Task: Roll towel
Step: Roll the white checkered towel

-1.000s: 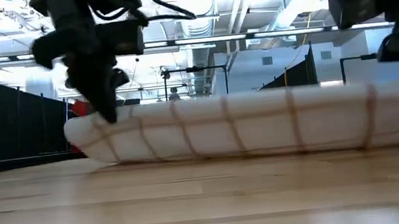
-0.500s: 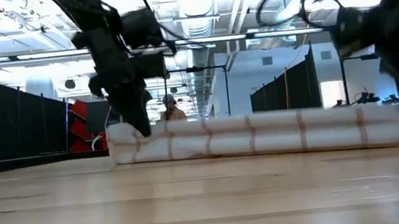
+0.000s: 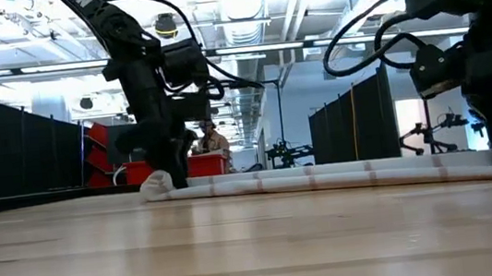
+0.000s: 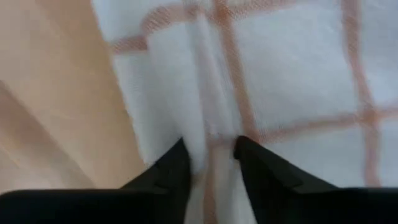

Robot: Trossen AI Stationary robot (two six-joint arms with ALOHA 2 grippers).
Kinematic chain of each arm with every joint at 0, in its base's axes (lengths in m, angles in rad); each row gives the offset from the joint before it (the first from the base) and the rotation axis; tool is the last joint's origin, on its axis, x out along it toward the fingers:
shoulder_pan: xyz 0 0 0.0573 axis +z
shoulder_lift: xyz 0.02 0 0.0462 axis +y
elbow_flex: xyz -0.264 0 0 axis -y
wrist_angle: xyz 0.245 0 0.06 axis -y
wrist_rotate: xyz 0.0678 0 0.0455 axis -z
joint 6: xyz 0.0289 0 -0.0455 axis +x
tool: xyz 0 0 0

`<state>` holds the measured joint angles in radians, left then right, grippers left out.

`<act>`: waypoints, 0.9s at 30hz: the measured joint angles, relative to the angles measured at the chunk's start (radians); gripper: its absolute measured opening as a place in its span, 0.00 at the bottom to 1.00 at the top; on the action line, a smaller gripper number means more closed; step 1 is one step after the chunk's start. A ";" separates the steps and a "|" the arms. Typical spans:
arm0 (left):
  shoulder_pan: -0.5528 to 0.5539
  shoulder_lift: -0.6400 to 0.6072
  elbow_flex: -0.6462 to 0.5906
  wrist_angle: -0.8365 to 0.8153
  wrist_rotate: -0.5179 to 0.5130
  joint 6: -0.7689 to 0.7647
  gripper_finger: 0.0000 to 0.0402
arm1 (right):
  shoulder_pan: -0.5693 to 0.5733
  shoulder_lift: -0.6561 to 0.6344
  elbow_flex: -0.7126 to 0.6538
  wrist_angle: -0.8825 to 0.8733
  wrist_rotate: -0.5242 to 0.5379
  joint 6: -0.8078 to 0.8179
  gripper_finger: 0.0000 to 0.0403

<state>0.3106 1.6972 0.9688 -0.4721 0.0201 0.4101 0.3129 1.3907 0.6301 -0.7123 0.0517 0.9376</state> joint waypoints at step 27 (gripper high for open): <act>-0.123 -0.201 0.070 0.031 0.072 0.038 0.36 | 0.000 -0.265 0.077 -0.030 0.119 -0.184 0.53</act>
<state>0.1878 1.4962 1.0389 -0.4411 0.0917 0.4483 0.3125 1.1260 0.7072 -0.7427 0.1707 0.7532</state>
